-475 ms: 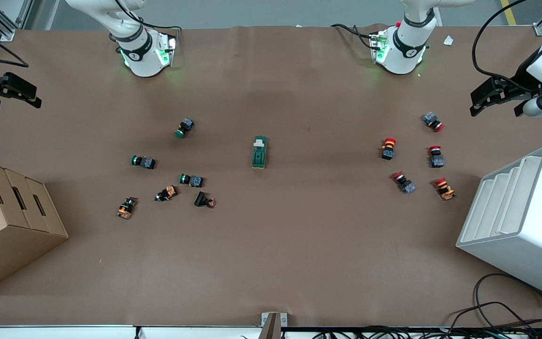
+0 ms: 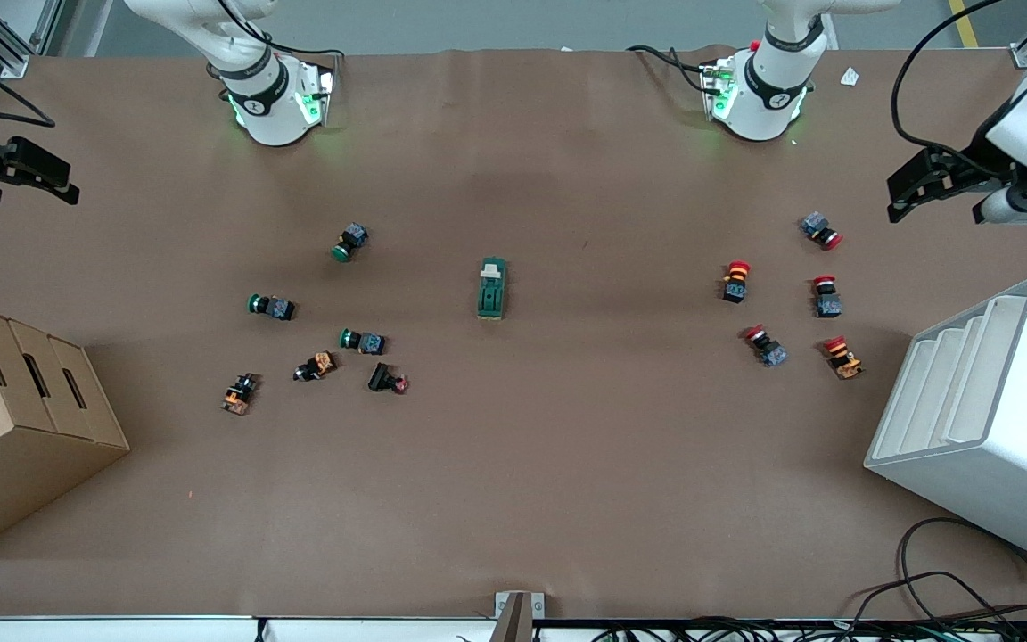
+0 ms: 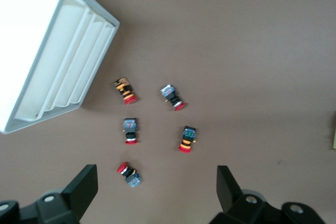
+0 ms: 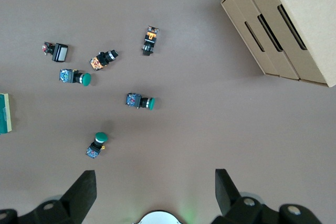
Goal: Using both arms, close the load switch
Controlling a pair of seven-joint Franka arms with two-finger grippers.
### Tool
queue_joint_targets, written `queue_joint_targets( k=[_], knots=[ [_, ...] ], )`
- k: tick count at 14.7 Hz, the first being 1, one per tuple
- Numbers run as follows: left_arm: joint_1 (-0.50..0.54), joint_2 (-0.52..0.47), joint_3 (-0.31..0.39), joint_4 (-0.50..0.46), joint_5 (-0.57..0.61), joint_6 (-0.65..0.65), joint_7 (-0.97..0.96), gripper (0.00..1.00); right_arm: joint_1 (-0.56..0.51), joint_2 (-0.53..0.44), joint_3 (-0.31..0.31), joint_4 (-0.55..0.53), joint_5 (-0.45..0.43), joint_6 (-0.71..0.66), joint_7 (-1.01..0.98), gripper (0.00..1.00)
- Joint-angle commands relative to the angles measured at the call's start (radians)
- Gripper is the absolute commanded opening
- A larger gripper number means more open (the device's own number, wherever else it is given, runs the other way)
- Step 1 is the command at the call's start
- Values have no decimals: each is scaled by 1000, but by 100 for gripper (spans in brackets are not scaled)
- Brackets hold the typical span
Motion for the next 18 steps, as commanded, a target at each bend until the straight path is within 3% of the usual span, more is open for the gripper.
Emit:
queue_joint_targets(
  k=[1, 5, 8, 11, 13, 18],
  knots=[
    [-50, 118, -82, 72, 22, 21, -48, 100, 1, -14, -5, 7, -3, -3, 2, 100],
    [-197, 201, -191, 68, 30, 113, -454, 100, 7, 48, -2, 28, -3, -1, -1, 100],
    [-358, 273, -194, 57, 40, 179, -725, 100, 3, 111, -2, 31, -2, 13, -12, 100],
    [-493, 373, -197, 54, 184, 236, -927, 100, 9, 235, 0, 72, -8, 31, -12, 100],
    [-564, 431, -197, 52, 215, 305, -1031, 100, 20, 250, 7, 71, 0, 40, 10, 100],
    [-738, 556, -197, 43, 428, 435, -1298, 100, 107, 341, 11, 65, 150, 111, 350, 100]
  ],
)
